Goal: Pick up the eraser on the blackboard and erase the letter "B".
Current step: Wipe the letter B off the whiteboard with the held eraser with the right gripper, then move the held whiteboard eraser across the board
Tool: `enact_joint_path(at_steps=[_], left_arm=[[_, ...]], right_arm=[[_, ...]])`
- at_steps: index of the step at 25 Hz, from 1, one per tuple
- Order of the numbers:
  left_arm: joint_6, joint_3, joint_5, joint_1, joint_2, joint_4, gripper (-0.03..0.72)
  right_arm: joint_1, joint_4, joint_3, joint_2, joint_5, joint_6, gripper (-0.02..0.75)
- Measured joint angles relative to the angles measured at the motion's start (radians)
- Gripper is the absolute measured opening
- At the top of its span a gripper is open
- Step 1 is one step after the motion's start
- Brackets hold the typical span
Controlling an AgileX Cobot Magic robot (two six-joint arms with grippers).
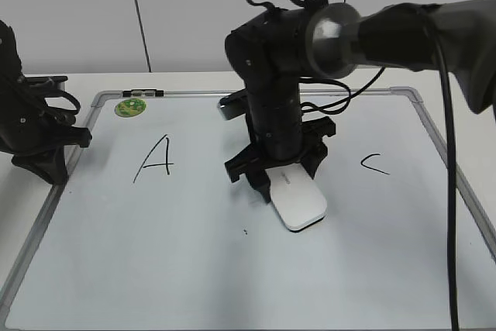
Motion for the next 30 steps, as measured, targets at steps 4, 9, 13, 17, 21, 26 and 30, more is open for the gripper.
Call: enact_joint_path(at_steps=[4,9,13,17,21,26,30], left_arm=[[0.0,0.0,0.0,0.0,0.0,0.0,0.037],[0.0,0.0,0.002,0.0,0.0,0.0,0.037],[0.0,0.0,0.002,0.0,0.0,0.0,0.037],[0.0,0.0,0.004,0.0,0.0,-0.002,0.037],[0.0,-0.002,0.004,0.0,0.0,-0.002,0.037],[0.0,-0.002,0.004,0.0,0.0,-0.002,0.037],[0.0,-0.002,0.004,0.0,0.0,-0.002,0.037]], right_arm=[[0.056,0.054,0.0,0.0,0.0,-0.022,0.525],[0.084,0.117,0.0,0.0,0.0,-0.04,0.525],[0.105,0.148,0.0,0.0,0.0,-0.046,0.525],[0.114,0.161,0.0,0.0,-0.002,-0.049,0.525],[0.109,0.151,0.012,-0.018,-0.007,-0.049,0.525],[0.043,0.138,0.019,-0.125,-0.004,-0.043,0.525],[-0.059,0.119,0.021,-0.219,-0.002,-0.041,0.525]])
